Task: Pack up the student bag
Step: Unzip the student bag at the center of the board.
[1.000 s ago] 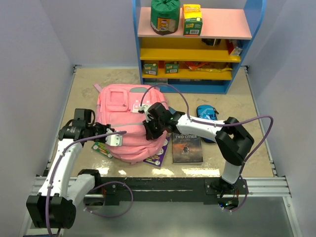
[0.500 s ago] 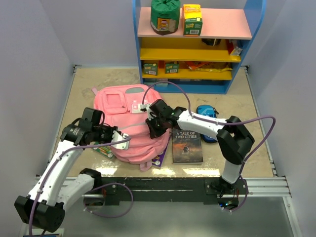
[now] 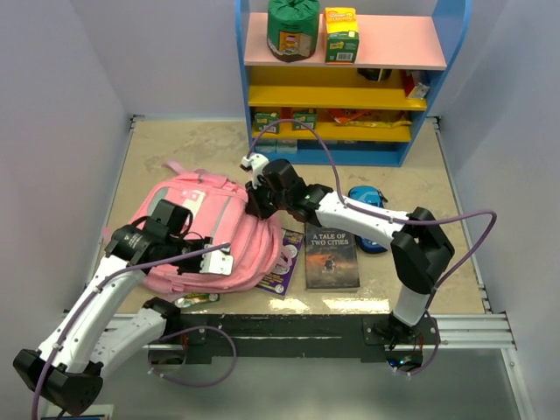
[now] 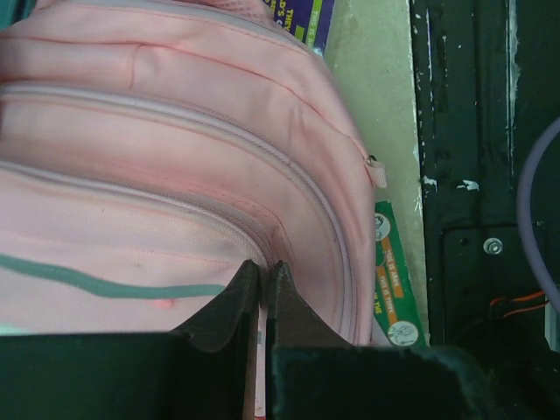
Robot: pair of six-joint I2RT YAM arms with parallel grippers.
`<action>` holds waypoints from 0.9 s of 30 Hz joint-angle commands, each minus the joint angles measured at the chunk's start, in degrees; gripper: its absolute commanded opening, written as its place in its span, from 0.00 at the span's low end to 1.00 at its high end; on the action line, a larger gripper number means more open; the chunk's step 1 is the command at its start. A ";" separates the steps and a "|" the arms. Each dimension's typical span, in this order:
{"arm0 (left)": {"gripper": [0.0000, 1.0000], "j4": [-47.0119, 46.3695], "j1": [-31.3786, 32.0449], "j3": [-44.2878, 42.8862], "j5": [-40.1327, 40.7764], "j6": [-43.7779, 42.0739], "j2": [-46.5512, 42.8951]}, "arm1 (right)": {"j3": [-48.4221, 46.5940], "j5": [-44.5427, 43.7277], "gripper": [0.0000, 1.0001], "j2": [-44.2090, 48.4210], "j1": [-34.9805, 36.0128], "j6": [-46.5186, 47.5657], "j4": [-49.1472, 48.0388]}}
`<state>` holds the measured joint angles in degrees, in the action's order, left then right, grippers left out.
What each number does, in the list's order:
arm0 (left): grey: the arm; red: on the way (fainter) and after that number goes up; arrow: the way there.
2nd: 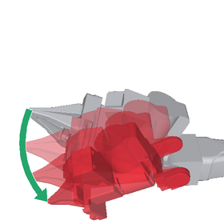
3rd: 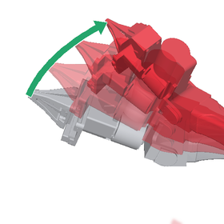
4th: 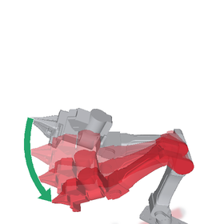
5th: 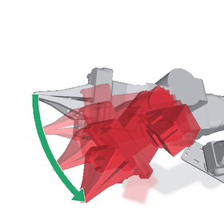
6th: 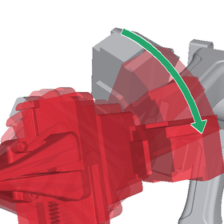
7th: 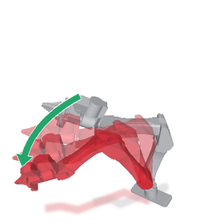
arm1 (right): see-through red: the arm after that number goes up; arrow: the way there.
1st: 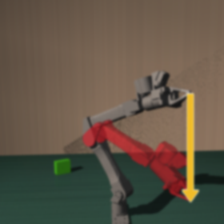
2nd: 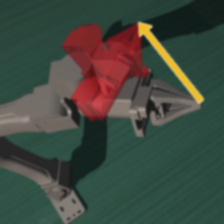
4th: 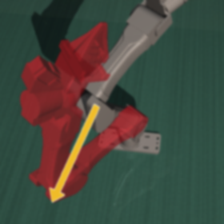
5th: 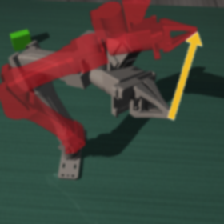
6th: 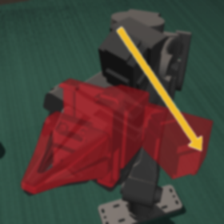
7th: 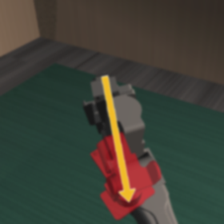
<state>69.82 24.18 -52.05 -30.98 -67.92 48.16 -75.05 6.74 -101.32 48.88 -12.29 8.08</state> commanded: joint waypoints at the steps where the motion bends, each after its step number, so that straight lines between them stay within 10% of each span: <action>1: 0.00 -0.27 1.48 0.09 -6.04 2.08 -1.66 | -6.86 -4.20 0.00 -0.28 -1.07 1.92 -9.84; 27: 0.00 -31.06 1.48 14.17 4.00 18.00 -4.39 | 11.94 1.34 0.00 13.25 2.18 1.40 -8.34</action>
<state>46.94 25.63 -38.89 -28.10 -52.93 43.40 -63.44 4.05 -90.48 49.60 -10.02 1.23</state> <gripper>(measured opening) 0.055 0.037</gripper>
